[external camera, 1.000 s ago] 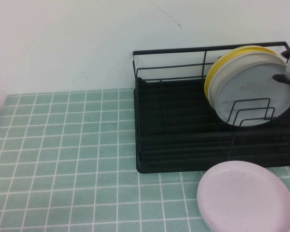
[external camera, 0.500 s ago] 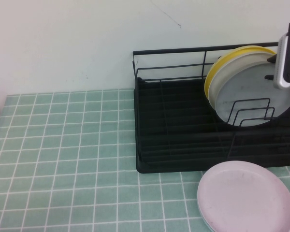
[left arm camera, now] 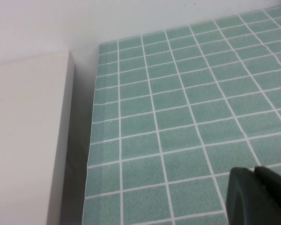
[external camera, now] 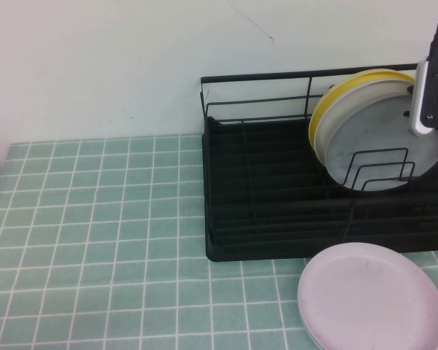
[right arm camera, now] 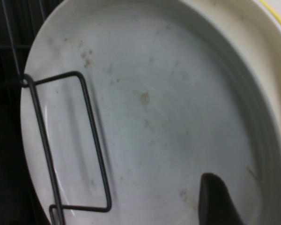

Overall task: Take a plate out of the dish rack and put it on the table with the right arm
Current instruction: Grasp the plate from the shelf

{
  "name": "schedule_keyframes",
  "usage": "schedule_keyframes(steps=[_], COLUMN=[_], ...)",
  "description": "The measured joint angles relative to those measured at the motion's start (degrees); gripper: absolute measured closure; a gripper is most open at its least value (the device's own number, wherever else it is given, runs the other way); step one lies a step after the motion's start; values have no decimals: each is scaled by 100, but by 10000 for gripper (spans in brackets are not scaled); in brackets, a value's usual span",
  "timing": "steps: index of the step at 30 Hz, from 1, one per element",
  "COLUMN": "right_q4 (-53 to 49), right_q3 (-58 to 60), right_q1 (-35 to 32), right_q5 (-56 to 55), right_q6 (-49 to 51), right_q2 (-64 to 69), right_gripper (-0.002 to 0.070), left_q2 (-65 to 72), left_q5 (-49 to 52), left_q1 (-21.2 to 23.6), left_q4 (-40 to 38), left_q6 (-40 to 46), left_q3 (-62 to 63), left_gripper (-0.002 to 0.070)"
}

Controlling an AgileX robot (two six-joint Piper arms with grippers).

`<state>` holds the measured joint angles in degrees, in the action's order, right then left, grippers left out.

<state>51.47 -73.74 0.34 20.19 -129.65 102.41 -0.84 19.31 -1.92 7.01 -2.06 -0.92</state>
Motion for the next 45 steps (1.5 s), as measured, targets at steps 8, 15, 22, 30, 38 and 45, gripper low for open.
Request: schedule_keyframes(steps=[8, 15, 22, 30, 38, 45], right_q4=[87, 174, 260, 272, 262, 262], right_q3=[-45, -58, -58, -47, -40, -40], right_q1=[0, 0, 0, 0, 0, 0], right_q5=[-53, -232, -370, -384, -384, -384], right_q6=[-72, -72, -51, 106, 198, 229], right_q2=[103, 106, 118, 32, -10, -24], right_gripper=[457, 634, 648, 650, 650, 651], left_q2=[0, 0, 0, 0, 0, 0], left_q5=[0, 0, 0, 0, 0, 0], left_q1=[0, 0, 0, 0, 0, 0], left_q4=[-26, -26, -26, -26, -26, -26], left_q6=[0, 0, 0, 0, 0, 0], left_q3=[0, 0, 0, 0, 0, 0], left_gripper=[678, 678, 678, 678, 678, 678])
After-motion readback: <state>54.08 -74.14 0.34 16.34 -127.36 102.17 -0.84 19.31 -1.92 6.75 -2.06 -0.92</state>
